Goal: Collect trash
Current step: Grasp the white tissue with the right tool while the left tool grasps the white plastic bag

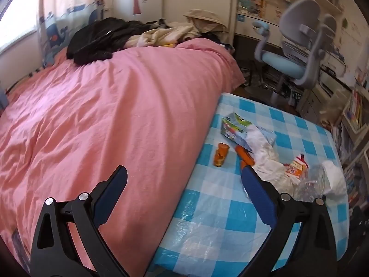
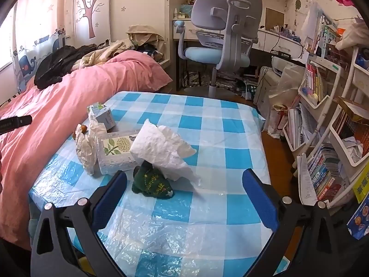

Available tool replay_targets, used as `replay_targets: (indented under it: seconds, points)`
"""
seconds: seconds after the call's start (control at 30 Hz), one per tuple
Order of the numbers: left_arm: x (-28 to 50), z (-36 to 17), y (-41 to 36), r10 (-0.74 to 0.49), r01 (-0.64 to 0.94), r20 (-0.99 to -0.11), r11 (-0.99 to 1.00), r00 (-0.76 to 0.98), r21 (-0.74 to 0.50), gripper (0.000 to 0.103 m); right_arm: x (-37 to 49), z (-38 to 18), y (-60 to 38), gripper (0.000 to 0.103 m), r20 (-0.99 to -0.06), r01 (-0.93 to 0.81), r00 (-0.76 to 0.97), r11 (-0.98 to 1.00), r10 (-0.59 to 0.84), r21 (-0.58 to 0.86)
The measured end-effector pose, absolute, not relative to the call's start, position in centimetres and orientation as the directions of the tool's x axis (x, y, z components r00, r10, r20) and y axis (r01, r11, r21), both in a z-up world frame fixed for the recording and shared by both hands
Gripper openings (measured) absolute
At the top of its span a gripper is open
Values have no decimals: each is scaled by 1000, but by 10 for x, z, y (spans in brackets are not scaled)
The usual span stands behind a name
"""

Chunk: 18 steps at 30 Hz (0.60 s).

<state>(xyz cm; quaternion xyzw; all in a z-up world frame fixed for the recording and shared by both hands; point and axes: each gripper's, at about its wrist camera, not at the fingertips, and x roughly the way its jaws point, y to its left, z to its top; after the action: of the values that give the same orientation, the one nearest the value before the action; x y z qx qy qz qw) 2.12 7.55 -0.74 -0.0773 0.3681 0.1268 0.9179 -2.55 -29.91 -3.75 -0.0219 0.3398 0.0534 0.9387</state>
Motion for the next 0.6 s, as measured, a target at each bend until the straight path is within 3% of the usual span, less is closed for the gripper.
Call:
replay_targets:
  seconds: [0.13,0.6]
  points:
    - [22,-12,81,124,-291,-720,950,683,-112,96,-30,-40,-298,96,-647,-121,758,993,86,-10]
    - [48,-30,5,0,-137,-746,983,666,-123,96,-18,-45,-297,96,-661,-130,744,991,97,-1]
